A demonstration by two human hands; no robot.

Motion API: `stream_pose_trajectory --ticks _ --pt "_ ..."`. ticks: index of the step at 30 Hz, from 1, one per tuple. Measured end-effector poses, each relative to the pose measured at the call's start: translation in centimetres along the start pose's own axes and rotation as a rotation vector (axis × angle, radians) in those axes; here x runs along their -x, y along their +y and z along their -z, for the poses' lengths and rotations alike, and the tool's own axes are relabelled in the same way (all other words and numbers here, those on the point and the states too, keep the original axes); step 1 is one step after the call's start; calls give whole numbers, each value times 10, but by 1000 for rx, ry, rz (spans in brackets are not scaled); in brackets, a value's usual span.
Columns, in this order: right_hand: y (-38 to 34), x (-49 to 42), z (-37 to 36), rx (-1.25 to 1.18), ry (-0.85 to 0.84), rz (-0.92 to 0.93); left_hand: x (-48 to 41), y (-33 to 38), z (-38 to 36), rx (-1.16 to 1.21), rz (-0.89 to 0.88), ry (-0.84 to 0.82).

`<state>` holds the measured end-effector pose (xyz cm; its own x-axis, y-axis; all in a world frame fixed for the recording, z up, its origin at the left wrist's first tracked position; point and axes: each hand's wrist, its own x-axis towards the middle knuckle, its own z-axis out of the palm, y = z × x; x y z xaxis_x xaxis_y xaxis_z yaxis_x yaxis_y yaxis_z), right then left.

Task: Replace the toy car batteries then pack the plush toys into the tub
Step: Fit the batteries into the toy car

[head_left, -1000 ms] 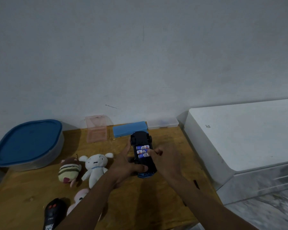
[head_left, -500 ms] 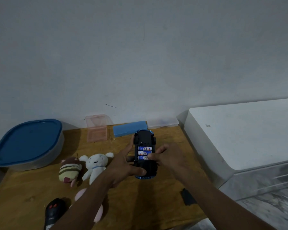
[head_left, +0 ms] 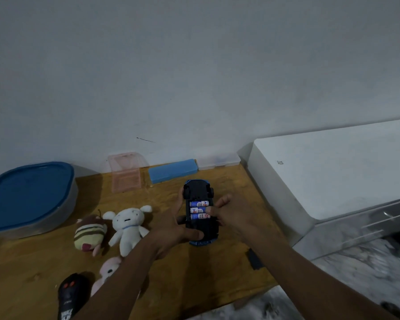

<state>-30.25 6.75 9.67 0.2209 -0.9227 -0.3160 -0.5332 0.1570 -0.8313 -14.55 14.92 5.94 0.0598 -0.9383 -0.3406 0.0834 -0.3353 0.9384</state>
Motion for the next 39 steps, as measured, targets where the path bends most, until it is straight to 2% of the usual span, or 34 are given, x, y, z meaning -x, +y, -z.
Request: stream_pose_trajectory --ticks 8,11,15,18,24,31,34,39 --pt "32 22 16 -172 -125 -108 -1 -27 -13 16 62 -102" --pt "48 23 29 -210 -120 -121 -1 -37 -23 39 95 -131" --pt "74 14 58 -57 -11 -115 5 -55 -46 73 140 -113" --pt "96 4 81 121 6 -64 9 -64 -65 84 137 -53" --pt "147 -5 100 557 -142 48 14 -76 -98 103 140 48" --pt "176 -17 92 574 -270 225 21 -89 -122 122 196 108" --pt "183 -26 89 569 -304 247 23 -90 -129 127 202 124" --pt "186 -31 89 693 -253 350 23 -86 -142 149 207 154"
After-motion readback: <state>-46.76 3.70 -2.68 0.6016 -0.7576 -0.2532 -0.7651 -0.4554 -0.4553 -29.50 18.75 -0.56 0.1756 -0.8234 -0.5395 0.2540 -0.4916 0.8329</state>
